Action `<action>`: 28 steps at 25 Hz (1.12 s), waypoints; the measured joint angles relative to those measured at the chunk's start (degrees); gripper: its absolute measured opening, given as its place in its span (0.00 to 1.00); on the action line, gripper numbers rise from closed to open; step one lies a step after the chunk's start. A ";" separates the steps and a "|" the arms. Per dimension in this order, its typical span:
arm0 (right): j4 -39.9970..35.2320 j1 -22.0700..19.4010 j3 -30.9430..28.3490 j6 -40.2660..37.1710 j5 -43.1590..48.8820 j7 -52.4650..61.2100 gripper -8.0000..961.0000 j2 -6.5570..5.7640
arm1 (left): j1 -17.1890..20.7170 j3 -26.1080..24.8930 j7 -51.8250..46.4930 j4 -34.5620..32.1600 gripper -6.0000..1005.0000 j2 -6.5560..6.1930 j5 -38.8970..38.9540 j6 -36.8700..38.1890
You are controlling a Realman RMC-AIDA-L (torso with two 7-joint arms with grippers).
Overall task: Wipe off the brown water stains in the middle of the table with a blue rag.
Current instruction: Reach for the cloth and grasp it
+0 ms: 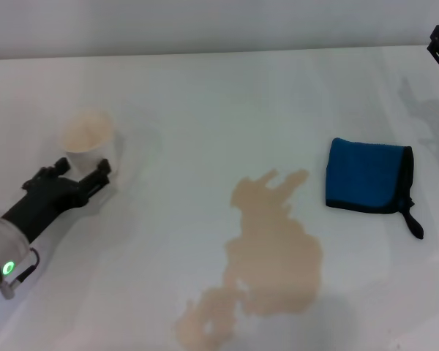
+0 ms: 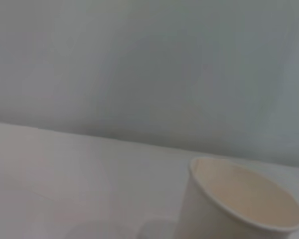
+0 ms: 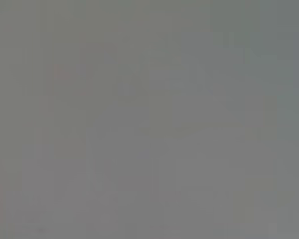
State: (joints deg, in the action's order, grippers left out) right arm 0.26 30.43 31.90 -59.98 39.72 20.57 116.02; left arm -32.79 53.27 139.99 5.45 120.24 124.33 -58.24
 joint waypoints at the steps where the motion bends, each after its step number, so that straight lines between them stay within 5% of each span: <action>1: 0.00 -0.01 0.00 0.02 0.00 0.00 0.89 0.00 | 0.68 -0.71 -0.28 0.00 0.88 -0.04 0.16 -0.80; 11: -0.18 -0.02 0.00 0.12 -0.08 0.00 0.89 0.00 | 3.90 -2.37 -1.37 -0.03 0.88 -0.28 -1.09 -6.24; 28: -0.27 -0.44 -0.66 0.27 -0.36 0.00 0.89 -0.11 | 4.80 -2.39 -1.29 -0.32 0.88 -0.53 -14.51 -22.10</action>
State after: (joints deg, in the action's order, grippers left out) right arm -0.02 29.99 31.24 -59.71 39.37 20.57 115.91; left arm -28.00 50.88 138.71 5.14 119.70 109.82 -80.34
